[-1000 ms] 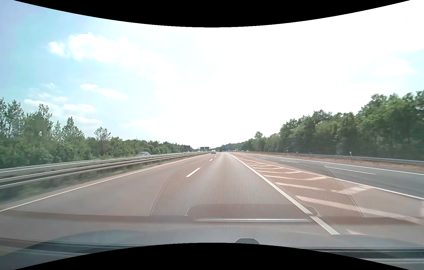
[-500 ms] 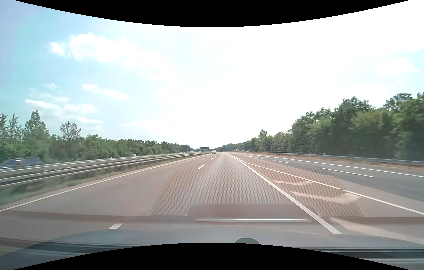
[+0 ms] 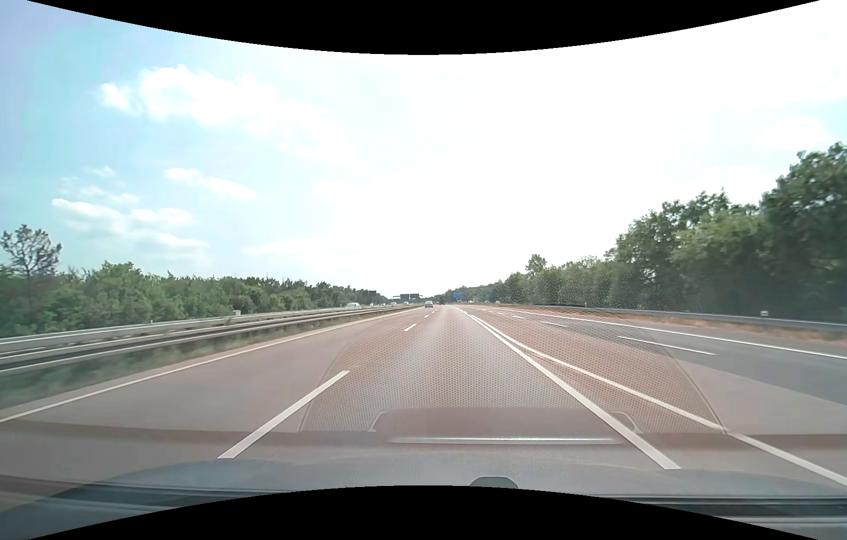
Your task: Follow the waypoints while adhering to traffic rules and regulations
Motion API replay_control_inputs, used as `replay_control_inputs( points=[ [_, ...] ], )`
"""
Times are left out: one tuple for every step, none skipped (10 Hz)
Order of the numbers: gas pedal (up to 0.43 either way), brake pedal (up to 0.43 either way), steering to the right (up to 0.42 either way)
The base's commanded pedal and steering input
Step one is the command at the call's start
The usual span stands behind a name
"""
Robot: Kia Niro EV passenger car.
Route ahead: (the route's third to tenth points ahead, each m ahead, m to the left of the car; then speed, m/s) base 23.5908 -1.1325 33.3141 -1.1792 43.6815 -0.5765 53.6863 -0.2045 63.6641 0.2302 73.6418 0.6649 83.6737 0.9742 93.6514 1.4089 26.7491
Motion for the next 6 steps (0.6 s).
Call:
replay_control_inputs(
  points=[
    [0.157,0.0,-0.008],
    [0.157,0.0,-0.007],
    [0.157,0.0,-0.007],
    [0.157,0.0,-0.007],
    [0.169,0.0,-0.007],
    [0.169,0.0,-0.007]
  ],
)
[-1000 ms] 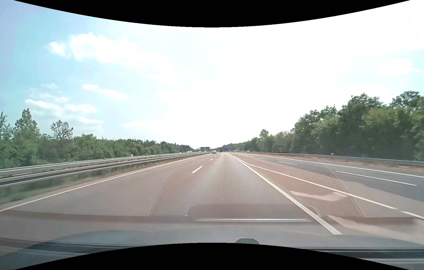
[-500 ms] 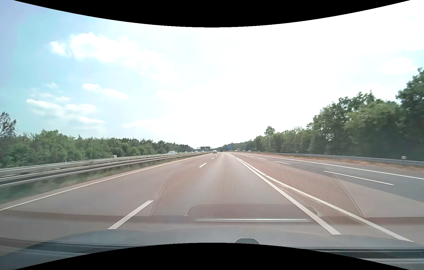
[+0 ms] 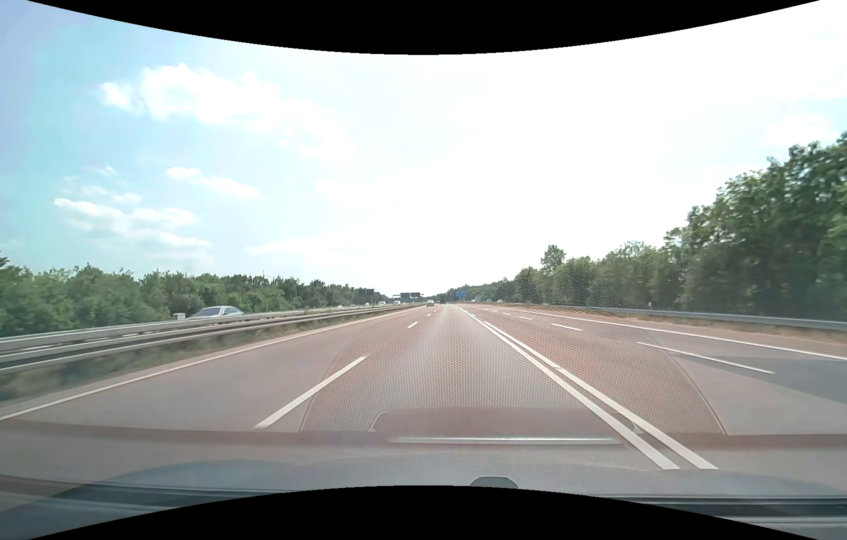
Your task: Follow the waypoints while adhering to traffic rules and regulations
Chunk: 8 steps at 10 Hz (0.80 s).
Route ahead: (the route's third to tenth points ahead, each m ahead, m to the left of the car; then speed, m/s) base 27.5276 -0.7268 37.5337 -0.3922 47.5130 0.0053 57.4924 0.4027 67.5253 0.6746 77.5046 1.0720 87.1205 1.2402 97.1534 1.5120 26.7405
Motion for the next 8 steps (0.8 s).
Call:
replay_control_inputs(
  points=[
    [0.169,0.0,-0.007],
    [0.169,0.0,-0.007],
    [0.169,0.0,-0.007],
    [0.169,0.0,-0.007],
    [0.169,0.0,-0.007],
    [0.169,0.0,-0.007],
    [0.169,0.0,-0.007],
    [0.169,0.0,-0.006]
  ],
)
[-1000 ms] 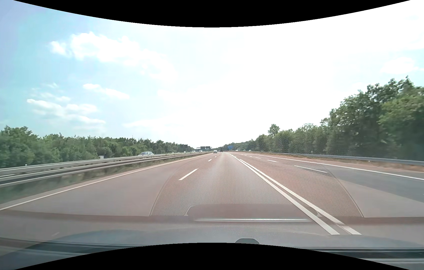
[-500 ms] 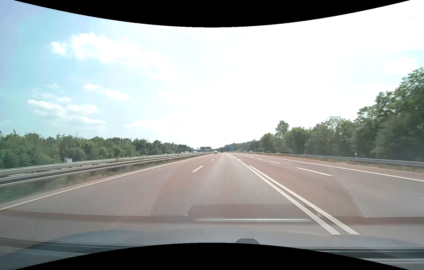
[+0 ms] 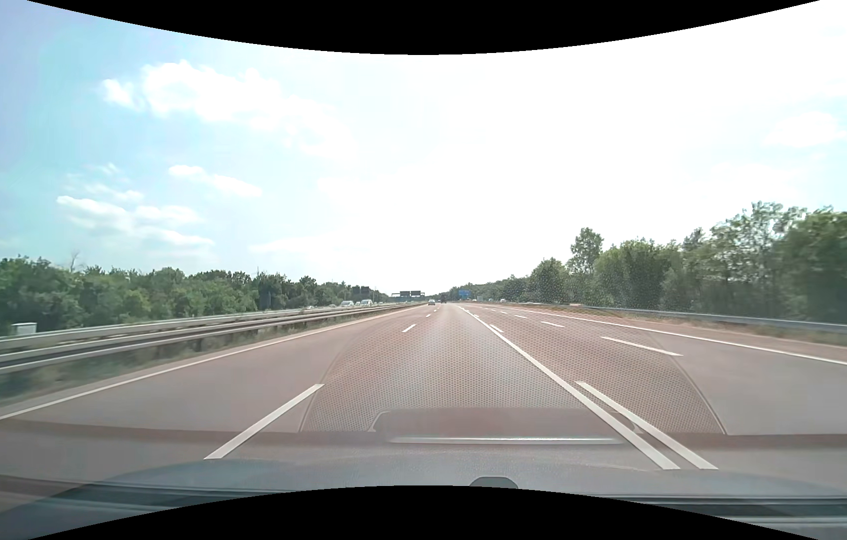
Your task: Follow the waypoints while adhering to traffic rules and regulations
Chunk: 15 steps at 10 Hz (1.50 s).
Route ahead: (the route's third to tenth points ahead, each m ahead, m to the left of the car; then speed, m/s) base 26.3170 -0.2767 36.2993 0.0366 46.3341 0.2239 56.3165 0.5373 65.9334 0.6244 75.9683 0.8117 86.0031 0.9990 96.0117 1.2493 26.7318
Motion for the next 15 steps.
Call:
replay_control_inputs(
  points=[
    [0.169,0.0,-0.006],
    [0.169,0.0,-0.006],
    [0.169,0.0,-0.006],
    [0.169,0.0,-0.006],
    [0.169,0.0,-0.006],
    [0.169,0.0,-0.006],
    [0.169,0.0,-0.006],
    [0.177,0.0,-0.006],
    [0.177,0.0,-0.005],
    [0.177,0.0,-0.005],
    [0.177,0.0,-0.005],
    [0.189,0.0,-0.005],
    [0.189,0.0,-0.006],
    [0.189,0.0,-0.006],
    [0.189,0.0,-0.006]
  ],
)
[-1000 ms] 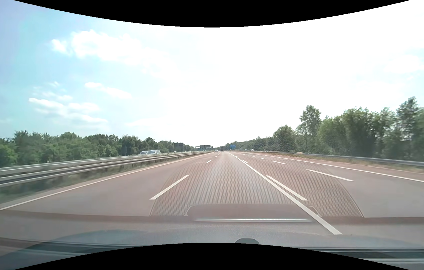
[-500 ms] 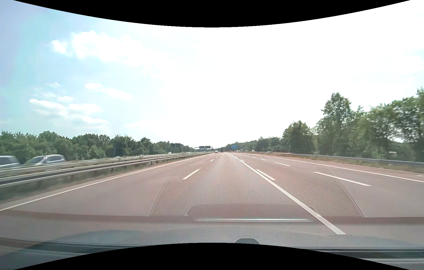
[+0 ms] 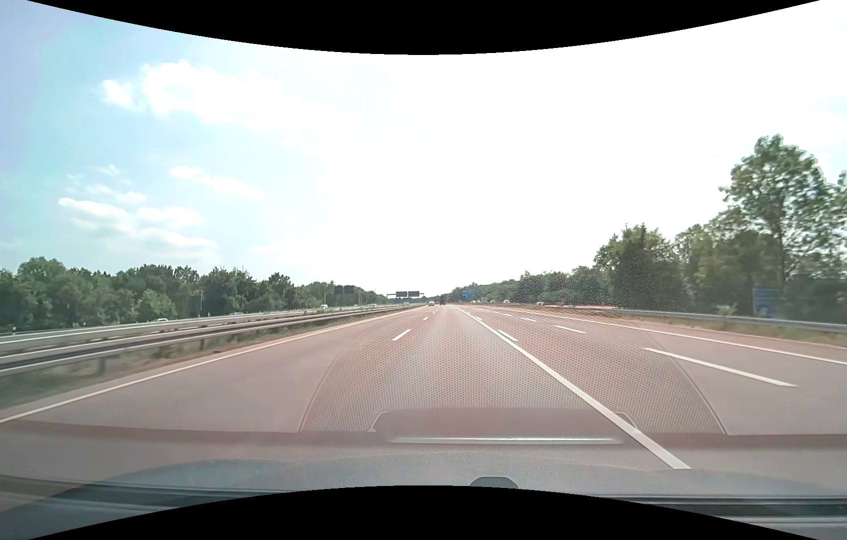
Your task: Follow the waypoints while adhering to traffic rules and regulations
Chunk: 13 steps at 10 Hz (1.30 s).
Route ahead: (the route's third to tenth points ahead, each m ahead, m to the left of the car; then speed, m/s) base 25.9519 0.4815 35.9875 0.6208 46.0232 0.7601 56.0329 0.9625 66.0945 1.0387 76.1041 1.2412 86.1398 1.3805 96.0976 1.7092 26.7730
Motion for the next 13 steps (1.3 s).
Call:
replay_control_inputs(
  points=[
    [0.189,0.0,-0.006],
    [0.189,0.0,-0.006],
    [0.189,0.0,-0.006],
    [0.197,0.0,-0.006],
    [0.197,0.0,-0.006],
    [0.197,0.0,-0.006],
    [0.197,0.0,-0.006],
    [0.197,0.0,-0.006],
    [0.197,0.0,-0.006],
    [0.197,0.0,-0.006],
    [0.197,0.0,-0.006],
    [0.197,0.0,-0.006],
    [0.197,0.0,-0.006]
  ],
)
